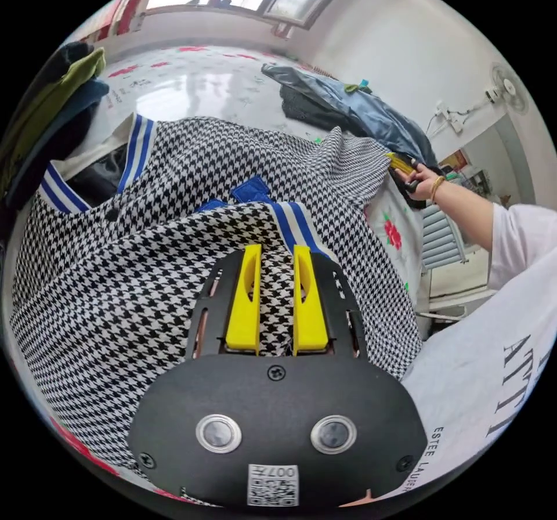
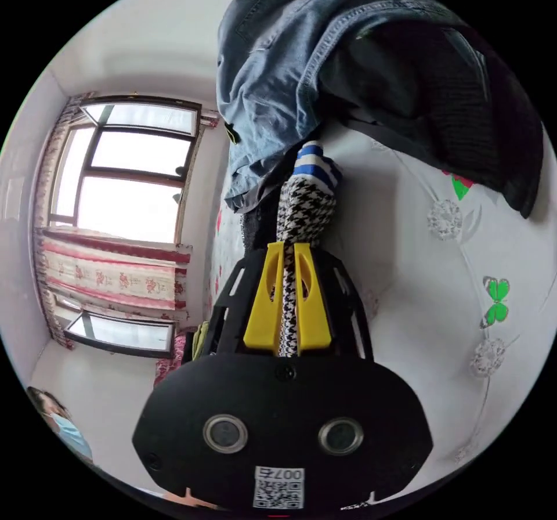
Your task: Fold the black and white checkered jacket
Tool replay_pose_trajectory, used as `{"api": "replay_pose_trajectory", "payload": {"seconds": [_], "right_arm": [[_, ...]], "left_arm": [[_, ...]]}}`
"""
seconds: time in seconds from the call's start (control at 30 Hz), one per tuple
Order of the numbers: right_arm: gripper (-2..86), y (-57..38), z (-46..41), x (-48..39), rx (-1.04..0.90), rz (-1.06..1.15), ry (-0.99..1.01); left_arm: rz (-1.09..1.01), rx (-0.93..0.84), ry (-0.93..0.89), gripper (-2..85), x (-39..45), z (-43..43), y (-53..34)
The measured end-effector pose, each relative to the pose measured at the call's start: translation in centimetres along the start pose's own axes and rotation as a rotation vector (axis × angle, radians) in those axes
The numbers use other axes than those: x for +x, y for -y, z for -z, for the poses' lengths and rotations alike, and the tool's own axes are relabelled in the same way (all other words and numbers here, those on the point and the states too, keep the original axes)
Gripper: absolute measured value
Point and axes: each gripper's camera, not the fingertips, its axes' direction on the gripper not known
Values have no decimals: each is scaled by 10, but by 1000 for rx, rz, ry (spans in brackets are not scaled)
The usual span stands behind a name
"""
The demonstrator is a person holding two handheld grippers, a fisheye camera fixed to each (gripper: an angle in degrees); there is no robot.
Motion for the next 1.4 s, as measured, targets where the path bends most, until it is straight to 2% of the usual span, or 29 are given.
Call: {"api": "replay_pose_trajectory", "payload": {"seconds": [0.07, 0.2, 0.23, 0.27, 0.33, 0.47, 0.5, 0.57, 0.63, 0.7, 0.8, 0.87, 0.97, 1.03, 1.13, 1.2, 1.27, 1.4], "right_arm": [[13, 2, -6, -51, -29, 127, 98], [6, -54, -23, -233, -193, 693, 234], [6, -93, -27, -284, -254, 884, 285], [6, -115, -30, -308, -286, 975, 303], [8, -221, -38, -378, -390, 1299, 365], [18, -384, -69, -412, -550, 1532, 491], [23, -439, -90, -406, -650, 1565, 523], [32, -524, -135, -382, -858, 1574, 480], [45, -619, -200, -329, -1217, 1574, 229], [51, -646, -213, -304, -1332, 1539, 110], [61, -618, -180, -304, -1262, 1459, 160], [66, -583, -156, -304, -1208, 1439, 127], [77, -505, -117, -286, -1108, 1353, 17], [85, -444, -88, -249, -1076, 1245, -125], [94, -382, -48, -189, -1070, 1072, -291], [98, -357, -23, -157, -1072, 962, -330], [103, -344, -4, -131, -1097, 880, -344], [110, -338, 12, -91, -1168, 790, -336]], "left_arm": [[88, -40, -60, 85, -16, 5, 5], [74, 76, -16, 83, -21, 65, -29], [91, 94, 19, 80, -25, 85, -48], [106, 103, 38, 79, -28, 96, -59], [216, 138, 101, 73, -45, 135, -111], [444, 157, 159, 69, -70, 180, -200], [508, 165, 185, 69, -74, 192, -230], [598, 164, 213, 70, -78, 205, -272], [694, 177, 237, 76, -77, 216, -321], [747, 183, 229, 82, -74, 222, -352], [785, 180, 234, 88, -65, 227, -395], [798, 159, 229, 95, -61, 228, -417], [819, 141, 207, 108, -59, 232, -451], [821, 114, 194, 121, -59, 234, -475], [779, 50, 183, 139, -60, 229, -496], [762, 64, 170, 147, -62, 230, -505], [765, 45, 150, 150, -66, 234, -507], [639, -35, 274, 148, -56, 254, -507]]}}
